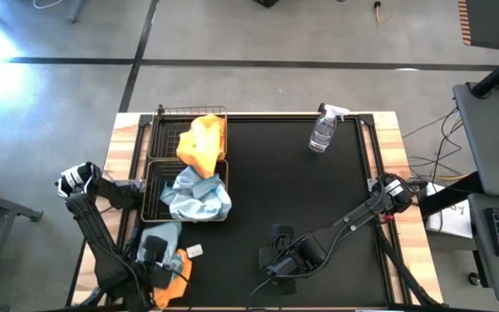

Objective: Sort microfiber towel by color & place in baskets
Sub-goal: Put the blue microfiber towel into the bottom wire basket

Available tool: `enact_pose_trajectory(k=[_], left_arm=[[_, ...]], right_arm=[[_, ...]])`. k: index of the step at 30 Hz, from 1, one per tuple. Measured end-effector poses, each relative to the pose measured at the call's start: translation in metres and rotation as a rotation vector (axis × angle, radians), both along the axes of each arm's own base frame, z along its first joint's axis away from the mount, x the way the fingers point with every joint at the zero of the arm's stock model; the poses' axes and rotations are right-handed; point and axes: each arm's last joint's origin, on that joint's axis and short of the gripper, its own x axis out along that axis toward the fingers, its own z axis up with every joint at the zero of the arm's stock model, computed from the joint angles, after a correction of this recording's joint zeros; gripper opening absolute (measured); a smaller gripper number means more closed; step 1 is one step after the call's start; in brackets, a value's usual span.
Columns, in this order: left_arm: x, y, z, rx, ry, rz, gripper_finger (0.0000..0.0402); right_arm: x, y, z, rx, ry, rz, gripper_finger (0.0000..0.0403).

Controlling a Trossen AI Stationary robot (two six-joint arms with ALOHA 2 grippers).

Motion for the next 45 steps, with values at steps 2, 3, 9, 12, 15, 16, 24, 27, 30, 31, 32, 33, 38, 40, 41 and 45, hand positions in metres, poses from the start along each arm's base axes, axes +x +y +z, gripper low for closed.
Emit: enact_pose_trajectory(k=[2,3,9,12,15,16,24,27,30,31,32,33,38,40,41,45], left_arm=[[0.001,-0.004,0.000,-0.054,0.016,0.019,0.0194],[0.001,-0.005,0.000,-0.072,0.018,0.024,0.0194],[0.001,-0.004,-0.005,-0.049,-0.011,0.024,0.0194],[0.000,-0.001,-0.015,-0.040,0.003,0.034,0.0194],[-0.002,0.000,-0.029,-0.067,0.034,0.038,0.0194],[-0.003,0.000,-0.032,-0.078,0.038,0.037,0.0194],[-0.006,0.007,-0.058,-0.082,0.038,0.031,0.0194],[-0.008,0.010,-0.063,-0.069,0.046,0.031,0.0194],[-0.008,0.010,-0.063,-0.068,0.047,0.031,0.0194],[-0.008,0.010,-0.063,-0.069,0.047,0.031,0.0194],[-0.008,0.010,-0.062,-0.070,0.047,0.030,0.0192],[-0.008,0.009,-0.061,-0.075,0.049,0.023,0.0189],[-0.006,0.004,-0.053,-0.120,0.077,-0.027,0.0131],[-0.005,0.002,-0.051,-0.126,0.073,-0.043,0.0096],[-0.005,0.002,-0.050,-0.125,0.074,-0.050,0.0078],[-0.005,0.002,-0.048,-0.123,0.075,-0.066,0.0013]], right_arm=[[0.000,0.000,0.000,0.004,0.000,-0.009,0.0111],[0.000,0.000,0.000,0.004,0.000,-0.010,0.0111],[0.000,0.000,0.000,0.004,0.000,-0.010,0.0112],[0.000,0.000,0.000,0.004,0.000,-0.010,0.0111],[0.000,0.000,0.000,0.004,0.000,-0.009,0.0111],[0.000,0.000,0.000,0.004,0.000,-0.009,0.0111],[0.000,0.000,0.000,0.003,0.000,-0.008,0.0112],[0.000,0.000,0.000,0.002,0.000,-0.005,0.0111],[0.000,0.000,0.000,0.002,0.000,-0.004,0.0112],[0.000,0.000,0.000,0.002,-0.001,-0.004,0.0111],[0.000,0.000,0.000,0.002,-0.001,-0.003,0.0112],[0.000,0.000,0.000,0.001,-0.001,-0.003,0.0111],[0.000,0.000,0.000,0.002,-0.004,-0.002,0.0112],[0.000,0.000,0.000,0.002,-0.004,-0.002,0.0112],[0.000,0.000,0.000,0.002,-0.004,-0.002,0.0112],[0.000,0.000,0.000,0.002,-0.005,-0.002,0.0111]])
